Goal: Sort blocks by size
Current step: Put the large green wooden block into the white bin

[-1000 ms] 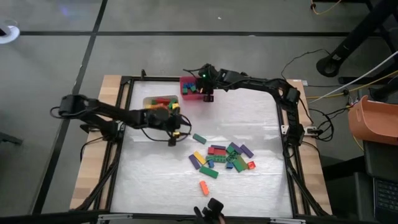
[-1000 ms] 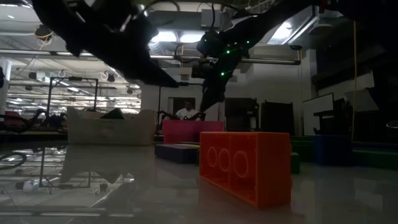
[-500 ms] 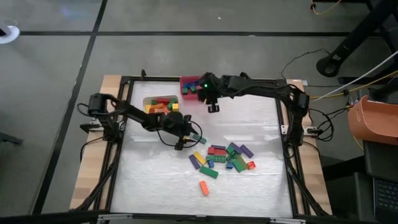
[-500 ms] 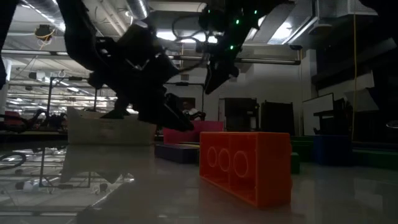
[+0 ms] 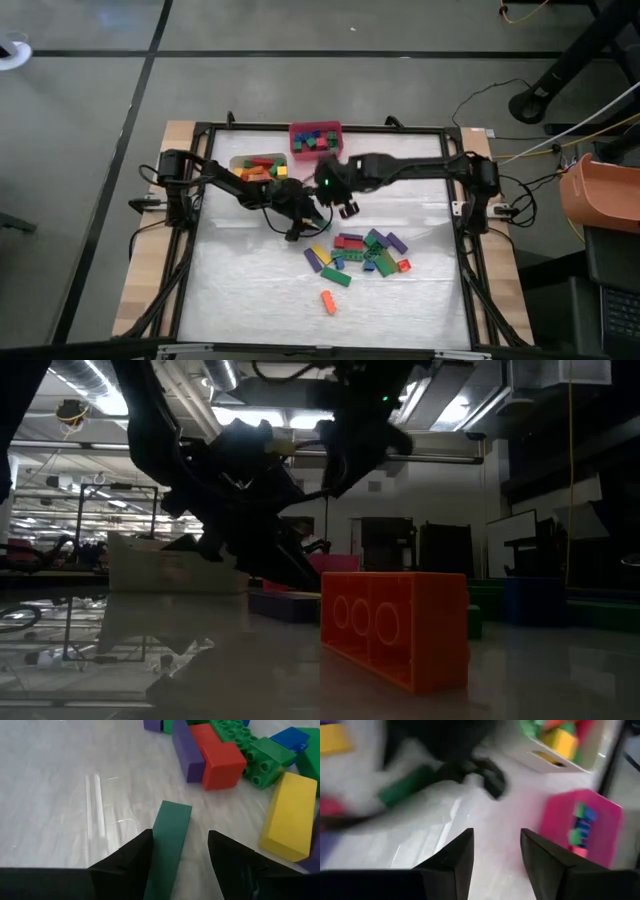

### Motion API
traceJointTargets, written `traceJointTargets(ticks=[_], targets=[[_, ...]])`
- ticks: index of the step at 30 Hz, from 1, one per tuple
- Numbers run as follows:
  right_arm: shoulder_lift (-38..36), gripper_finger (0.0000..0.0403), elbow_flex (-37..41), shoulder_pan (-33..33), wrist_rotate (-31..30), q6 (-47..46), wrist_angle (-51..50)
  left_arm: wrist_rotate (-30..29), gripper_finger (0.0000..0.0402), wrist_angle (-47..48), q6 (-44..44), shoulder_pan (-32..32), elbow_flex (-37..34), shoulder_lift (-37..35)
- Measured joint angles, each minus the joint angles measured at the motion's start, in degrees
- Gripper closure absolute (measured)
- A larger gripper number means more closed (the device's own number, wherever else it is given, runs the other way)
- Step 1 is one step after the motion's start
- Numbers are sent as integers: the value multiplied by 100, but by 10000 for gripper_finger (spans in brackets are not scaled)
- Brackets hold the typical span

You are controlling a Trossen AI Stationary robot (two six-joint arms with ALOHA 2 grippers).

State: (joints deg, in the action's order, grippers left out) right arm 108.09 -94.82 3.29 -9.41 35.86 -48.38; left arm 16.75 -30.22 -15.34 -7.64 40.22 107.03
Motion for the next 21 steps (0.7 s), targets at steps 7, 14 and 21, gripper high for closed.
traceJointTargets(ticks=[7,14,21], targets=[[0,242,-3,-659,-11,-318,-998,-19,252,195,-149,9,12,-3],[0,242,-7,-1138,-48,-848,-1333,-58,299,61,-435,9,-1,6],[0,242,-7,-1366,-44,-870,-1327,-57,284,-13,-456,20,-5,12]])
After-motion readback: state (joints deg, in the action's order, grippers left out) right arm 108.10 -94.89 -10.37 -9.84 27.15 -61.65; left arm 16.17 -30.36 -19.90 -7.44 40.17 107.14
